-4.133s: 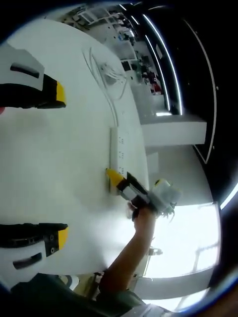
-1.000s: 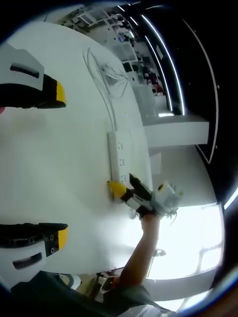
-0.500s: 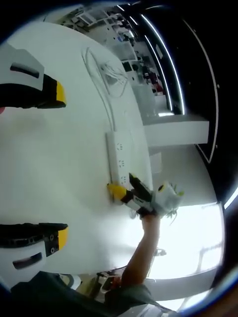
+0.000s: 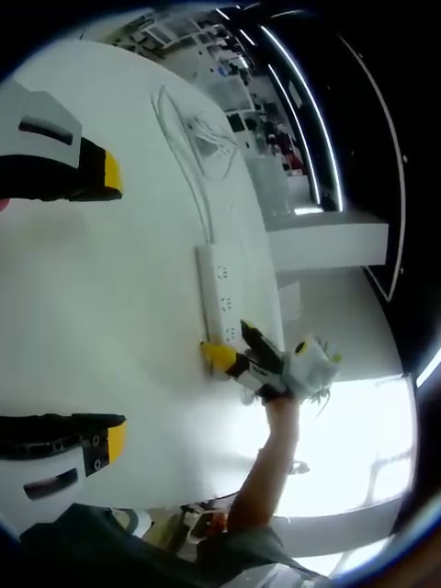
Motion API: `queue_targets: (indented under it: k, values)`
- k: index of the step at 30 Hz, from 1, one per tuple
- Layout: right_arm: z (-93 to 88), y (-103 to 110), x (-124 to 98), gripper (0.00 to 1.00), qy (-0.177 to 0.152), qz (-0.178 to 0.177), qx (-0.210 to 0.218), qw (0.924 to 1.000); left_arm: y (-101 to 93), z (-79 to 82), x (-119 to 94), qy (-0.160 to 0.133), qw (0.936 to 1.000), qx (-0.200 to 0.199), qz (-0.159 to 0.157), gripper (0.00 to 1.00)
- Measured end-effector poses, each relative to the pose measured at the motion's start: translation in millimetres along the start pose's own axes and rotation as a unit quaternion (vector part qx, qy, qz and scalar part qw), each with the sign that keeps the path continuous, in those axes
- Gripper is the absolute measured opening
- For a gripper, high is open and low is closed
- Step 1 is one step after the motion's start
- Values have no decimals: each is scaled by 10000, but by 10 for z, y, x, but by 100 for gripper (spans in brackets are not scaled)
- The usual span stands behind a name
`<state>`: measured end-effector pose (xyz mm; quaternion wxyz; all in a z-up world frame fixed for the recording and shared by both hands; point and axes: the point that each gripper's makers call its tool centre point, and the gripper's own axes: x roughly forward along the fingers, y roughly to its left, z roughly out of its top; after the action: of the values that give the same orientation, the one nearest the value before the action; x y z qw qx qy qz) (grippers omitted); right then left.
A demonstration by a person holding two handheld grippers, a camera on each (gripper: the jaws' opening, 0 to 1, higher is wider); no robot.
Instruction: Straighten the power strip on the desk, plug the charger into it
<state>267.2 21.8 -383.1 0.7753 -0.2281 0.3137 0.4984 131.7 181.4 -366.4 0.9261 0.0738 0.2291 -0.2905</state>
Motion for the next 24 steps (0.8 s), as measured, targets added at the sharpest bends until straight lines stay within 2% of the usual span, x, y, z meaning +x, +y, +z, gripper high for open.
queue_targets:
  k: [24]
  values:
    - [-21, -43, 0, 74, 28, 187, -181, 9997, 9, -8, -15, -7, 10000, -22, 32, 99]
